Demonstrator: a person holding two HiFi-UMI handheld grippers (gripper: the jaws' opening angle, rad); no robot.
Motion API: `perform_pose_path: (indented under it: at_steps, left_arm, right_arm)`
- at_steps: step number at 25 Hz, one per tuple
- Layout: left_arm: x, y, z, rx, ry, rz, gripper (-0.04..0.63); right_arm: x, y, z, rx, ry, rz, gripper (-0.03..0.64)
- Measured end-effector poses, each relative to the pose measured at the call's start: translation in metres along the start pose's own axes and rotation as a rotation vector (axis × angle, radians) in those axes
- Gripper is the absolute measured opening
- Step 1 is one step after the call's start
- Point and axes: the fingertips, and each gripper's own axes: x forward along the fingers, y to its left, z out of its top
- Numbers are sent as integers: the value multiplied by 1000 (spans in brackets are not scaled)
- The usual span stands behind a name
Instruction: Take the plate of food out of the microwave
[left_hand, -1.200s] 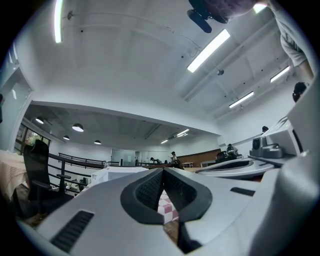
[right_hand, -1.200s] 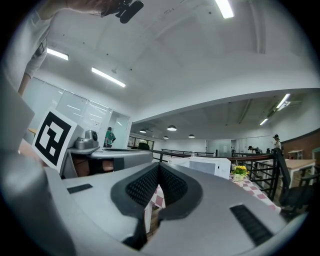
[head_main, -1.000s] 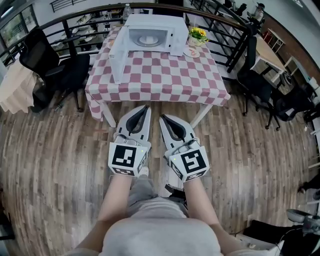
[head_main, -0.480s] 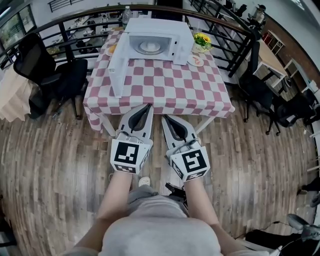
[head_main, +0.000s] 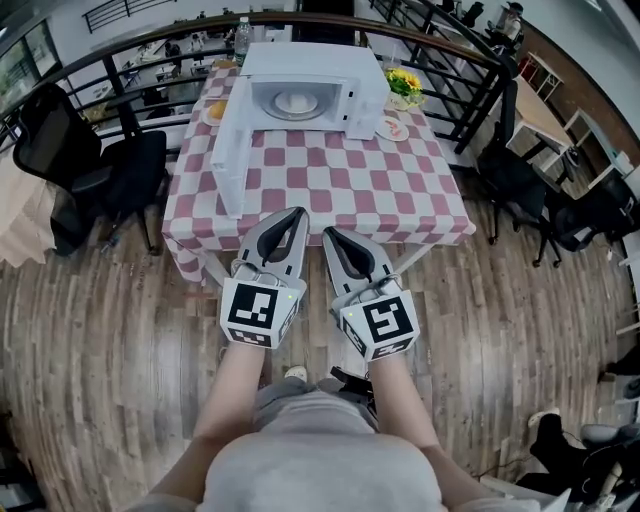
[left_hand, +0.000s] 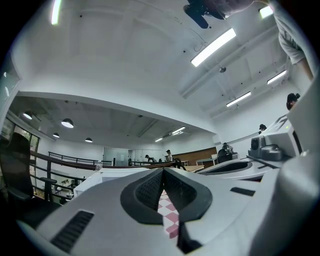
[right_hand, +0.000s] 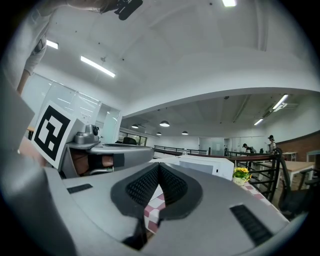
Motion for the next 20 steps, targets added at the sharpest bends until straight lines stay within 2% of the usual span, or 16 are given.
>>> perform_pose_path:
  at_steps: [20]
  left_arm:
    - [55,46,-22,-4,24,29,2]
  right_arm:
    - [68,-35,-22,25,21,21,21]
